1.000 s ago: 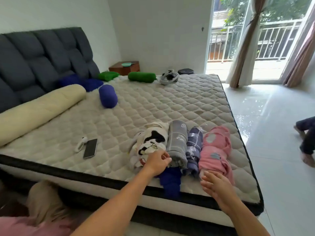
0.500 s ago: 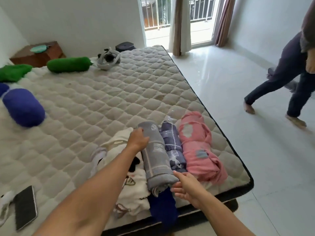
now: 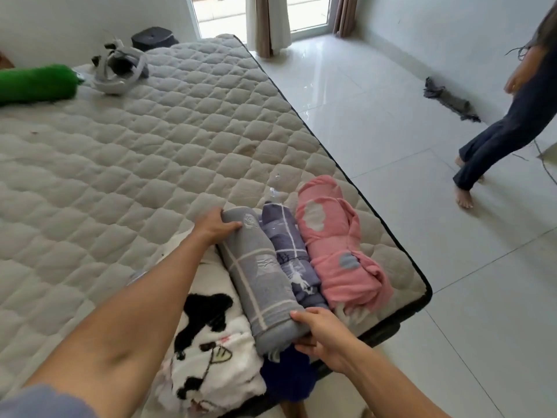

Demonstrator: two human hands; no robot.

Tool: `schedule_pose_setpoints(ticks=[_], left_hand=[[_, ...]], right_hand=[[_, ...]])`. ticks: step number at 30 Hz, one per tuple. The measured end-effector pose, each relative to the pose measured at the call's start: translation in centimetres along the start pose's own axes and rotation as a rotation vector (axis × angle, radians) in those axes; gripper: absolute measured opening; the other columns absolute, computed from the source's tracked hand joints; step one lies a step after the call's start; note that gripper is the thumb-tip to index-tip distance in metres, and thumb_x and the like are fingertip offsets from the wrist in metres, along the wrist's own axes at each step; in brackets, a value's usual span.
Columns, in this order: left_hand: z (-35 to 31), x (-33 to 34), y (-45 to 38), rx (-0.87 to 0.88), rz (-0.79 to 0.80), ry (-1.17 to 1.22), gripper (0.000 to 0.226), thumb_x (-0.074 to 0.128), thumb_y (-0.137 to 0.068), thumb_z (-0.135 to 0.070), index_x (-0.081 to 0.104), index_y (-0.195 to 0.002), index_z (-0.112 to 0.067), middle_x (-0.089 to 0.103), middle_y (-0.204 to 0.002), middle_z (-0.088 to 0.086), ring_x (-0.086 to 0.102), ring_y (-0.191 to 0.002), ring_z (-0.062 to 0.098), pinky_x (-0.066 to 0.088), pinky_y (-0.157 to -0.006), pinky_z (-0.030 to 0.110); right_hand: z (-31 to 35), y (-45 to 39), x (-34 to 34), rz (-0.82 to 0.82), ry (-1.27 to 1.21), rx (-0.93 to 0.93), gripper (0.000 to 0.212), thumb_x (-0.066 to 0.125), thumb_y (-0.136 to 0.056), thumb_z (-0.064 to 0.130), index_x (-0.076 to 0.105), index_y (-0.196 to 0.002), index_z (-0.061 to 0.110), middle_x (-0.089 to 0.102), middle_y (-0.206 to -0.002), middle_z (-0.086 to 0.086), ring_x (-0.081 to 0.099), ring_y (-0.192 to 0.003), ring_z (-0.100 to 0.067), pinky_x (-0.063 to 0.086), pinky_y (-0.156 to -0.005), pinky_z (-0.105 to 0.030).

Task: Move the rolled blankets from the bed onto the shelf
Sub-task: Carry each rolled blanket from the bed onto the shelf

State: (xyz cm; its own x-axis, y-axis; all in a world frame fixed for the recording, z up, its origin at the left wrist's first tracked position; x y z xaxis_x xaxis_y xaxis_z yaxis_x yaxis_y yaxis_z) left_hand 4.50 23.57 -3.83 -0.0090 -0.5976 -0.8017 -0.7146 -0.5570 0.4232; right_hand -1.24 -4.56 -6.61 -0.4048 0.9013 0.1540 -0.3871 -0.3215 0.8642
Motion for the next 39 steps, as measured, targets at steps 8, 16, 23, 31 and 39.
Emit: schedule_pose_setpoints(ticks=[8, 16, 23, 31, 39], left_hand=[[-0.4, -2.6, 1.5, -0.001, -0.164, 0.039, 0.037, 0.061, -0.085, -0.046, 0.055, -0.073, -0.011, 0.059, -0.085, 0.011, 0.054, -0.083, 0.026, 0.035, -0.07, 0.03], [-0.6, -6.4, 9.9, -0.023, -0.451, 0.315, 0.048, 0.066, -0.083, -0.042, 0.037, -0.053, -0.017, 0.04, -0.055, 0.0, 0.042, -0.064, 0.021, 0.03, -0.055, 0.032], [-0.7, -7.0, 23.9, -0.171, -0.75, 0.4, 0.039, 0.064, -0.083, -0.045, 0.063, -0.077, -0.006, 0.061, -0.077, 0.007, 0.055, -0.074, 0.023, 0.044, -0.068, 0.033], [0.8, -1.4, 44.4, -0.487, -0.979, 0.449, 0.035, 0.062, -0.085, -0.043, 0.058, -0.074, -0.01, 0.054, -0.07, 0.001, 0.052, -0.073, 0.019, 0.037, -0.061, 0.029], [4.8, 8.4, 69.5, -0.979, -1.207, 0.519, 0.04, 0.06, -0.084, -0.046, 0.043, -0.065, -0.016, 0.044, -0.066, 0.001, 0.046, -0.066, 0.019, 0.031, -0.059, 0.031]], right_hand=[[1.0, 1.2, -1.4, -0.057, 0.052, -0.075, 0.015, 0.058, -0.09, 0.009, 0.059, -0.105, 0.007, 0.063, -0.097, -0.012, 0.061, -0.087, -0.024, 0.054, -0.071, -0.037], [4.9, 3.9, -4.1, -0.027, -0.084, -0.249, 0.022, 0.055, -0.088, 0.006, 0.054, -0.11, 0.005, 0.057, -0.104, -0.018, 0.058, -0.087, -0.031, 0.052, -0.068, -0.043], [6.7, 7.9, -6.0, 0.257, -0.142, -0.313, 0.004, 0.052, -0.091, 0.005, 0.055, -0.09, 0.007, 0.059, -0.091, -0.011, 0.057, -0.075, -0.02, 0.046, -0.057, -0.032], [1.7, 12.8, -5.7, 0.462, 0.09, -0.196, 0.05, 0.068, -0.079, 0.012, 0.054, -0.127, 0.008, 0.057, -0.13, -0.01, 0.058, -0.104, -0.024, 0.048, -0.086, -0.042], [-12.6, 22.9, -1.8, 0.729, 0.495, -0.119, 0.048, 0.067, -0.083, 0.02, 0.053, -0.129, 0.016, 0.059, -0.118, -0.004, 0.057, -0.107, -0.024, 0.048, -0.092, -0.047]])
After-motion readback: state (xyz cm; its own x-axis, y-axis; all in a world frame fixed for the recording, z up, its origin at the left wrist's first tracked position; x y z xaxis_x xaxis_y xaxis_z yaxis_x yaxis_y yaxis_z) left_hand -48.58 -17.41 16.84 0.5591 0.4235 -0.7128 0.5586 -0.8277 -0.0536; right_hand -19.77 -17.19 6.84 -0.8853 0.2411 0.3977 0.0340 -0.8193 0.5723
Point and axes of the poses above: each hand's wrist, its own y-axis away from the middle knuckle, its own x-axis out of the palm, z = x × y, the point moved 1 cm from there along -y, towards the middle knuckle
